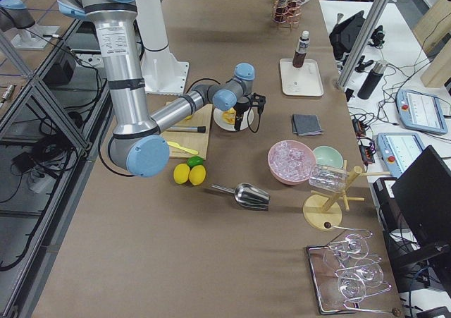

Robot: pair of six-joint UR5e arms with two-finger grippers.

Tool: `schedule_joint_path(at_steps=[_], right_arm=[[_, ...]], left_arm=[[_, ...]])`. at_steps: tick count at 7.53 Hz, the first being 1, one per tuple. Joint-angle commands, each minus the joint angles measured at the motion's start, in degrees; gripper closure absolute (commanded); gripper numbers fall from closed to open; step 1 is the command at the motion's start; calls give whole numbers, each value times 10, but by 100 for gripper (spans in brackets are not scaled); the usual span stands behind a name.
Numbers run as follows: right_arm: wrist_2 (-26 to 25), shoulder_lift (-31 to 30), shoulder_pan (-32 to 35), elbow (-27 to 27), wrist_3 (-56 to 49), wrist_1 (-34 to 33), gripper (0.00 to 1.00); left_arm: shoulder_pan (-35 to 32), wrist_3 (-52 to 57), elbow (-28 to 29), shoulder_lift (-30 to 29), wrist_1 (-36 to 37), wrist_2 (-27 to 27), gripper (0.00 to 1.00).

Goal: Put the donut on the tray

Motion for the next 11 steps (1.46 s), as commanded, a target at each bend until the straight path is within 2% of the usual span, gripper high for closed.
schedule_joint_path(at_steps=[1,4,7,9,10,11], right_arm=[[-22,2,-17,-27,4,3,10],[-23,0,-22,-33,4,4,22],[-22,3,-28,-35,5,8,56],[-20,-1,-28,-33,4,11,94],[-19,-1,-28,-30,3,12,100],[-16,-1,-27,-22,1,12,100]], left_arm=[[-1,0,-3,0,0,0,2],[-1,0,-5,0,0,0,2],[-2,0,-5,3,-1,0,2],[-2,0,-5,5,-1,0,2],[-2,0,-5,12,-3,0,2],[-2,0,-5,12,-3,0,2]])
